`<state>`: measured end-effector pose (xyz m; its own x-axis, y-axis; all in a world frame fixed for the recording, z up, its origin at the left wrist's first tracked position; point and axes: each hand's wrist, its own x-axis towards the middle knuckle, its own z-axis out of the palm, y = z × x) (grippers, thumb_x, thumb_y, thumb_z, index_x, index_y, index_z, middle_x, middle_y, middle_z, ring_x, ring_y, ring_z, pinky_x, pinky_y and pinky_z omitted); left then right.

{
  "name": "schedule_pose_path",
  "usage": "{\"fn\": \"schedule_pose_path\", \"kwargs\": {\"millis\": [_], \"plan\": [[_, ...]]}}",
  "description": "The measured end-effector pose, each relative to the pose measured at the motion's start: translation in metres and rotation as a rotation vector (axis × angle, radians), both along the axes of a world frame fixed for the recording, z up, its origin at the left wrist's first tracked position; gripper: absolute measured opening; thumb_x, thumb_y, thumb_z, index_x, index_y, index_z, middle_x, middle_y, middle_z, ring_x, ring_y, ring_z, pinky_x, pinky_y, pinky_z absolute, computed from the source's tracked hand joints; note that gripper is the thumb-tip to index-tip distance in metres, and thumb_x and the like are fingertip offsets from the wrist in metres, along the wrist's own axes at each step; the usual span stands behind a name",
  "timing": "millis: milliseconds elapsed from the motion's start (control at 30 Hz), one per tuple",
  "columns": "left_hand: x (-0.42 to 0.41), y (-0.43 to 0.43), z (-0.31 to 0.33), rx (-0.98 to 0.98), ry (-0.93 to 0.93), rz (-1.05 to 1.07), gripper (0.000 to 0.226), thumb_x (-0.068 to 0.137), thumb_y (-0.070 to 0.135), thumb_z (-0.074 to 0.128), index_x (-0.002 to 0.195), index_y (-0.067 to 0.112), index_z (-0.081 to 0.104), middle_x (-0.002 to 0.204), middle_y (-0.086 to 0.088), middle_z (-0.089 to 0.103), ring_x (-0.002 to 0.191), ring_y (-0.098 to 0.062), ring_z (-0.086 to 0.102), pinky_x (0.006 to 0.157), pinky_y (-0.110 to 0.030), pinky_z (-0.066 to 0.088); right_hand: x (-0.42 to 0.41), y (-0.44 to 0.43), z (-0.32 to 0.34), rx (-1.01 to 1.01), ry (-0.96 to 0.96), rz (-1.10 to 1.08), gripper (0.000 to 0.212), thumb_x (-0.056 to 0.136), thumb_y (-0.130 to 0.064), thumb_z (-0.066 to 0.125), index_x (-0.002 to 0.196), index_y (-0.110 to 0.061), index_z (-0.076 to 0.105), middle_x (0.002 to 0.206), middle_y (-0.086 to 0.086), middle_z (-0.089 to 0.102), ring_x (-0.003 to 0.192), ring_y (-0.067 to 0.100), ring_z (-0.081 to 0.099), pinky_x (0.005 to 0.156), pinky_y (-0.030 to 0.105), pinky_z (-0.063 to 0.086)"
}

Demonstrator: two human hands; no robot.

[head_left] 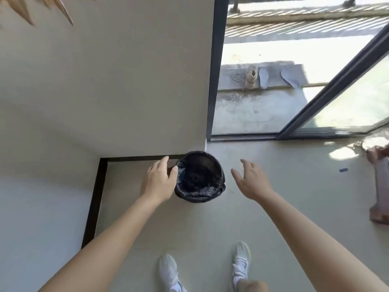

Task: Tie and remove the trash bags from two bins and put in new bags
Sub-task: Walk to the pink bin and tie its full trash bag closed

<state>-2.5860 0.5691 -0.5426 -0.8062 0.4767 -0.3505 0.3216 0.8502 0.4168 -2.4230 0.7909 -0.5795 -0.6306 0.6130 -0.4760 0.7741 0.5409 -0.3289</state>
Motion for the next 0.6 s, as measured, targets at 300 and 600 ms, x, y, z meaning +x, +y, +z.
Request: {"fn": "schedule_pose_path", "kwargs": {"millis": [300,600], "plan": [[-0.011,-0.001,-0.309,0.146,-0.173,0.401,0.053,0.098,0.044,0.045,0.144,0.018,0.040,0.145,-0.006,0.049,0.130,-0.026,0.048,0.106,-0.039,0.037,0.001,-0.003,-0.311,-0.204,0.017,-0.293,0.054,0.103,-0.039,0.040,0.151,-0.015,0.035,0.147,0.015,0.047,0.139,0.031,0.039,0.111,0.040,0.030],[-0.069,-0.009,-0.530,0.657,-0.394,0.971,0.034,0.095,0.043,0.043,0.109,0.016,0.060,0.102,-0.007,0.065,0.088,-0.025,0.063,0.076,-0.033,0.051,-0.029,0.028,-0.524,-0.778,0.280,-0.784,0.042,0.090,-0.058,0.049,0.115,-0.029,0.065,0.112,-0.007,0.072,0.104,0.018,0.065,0.093,0.041,0.054]]}}
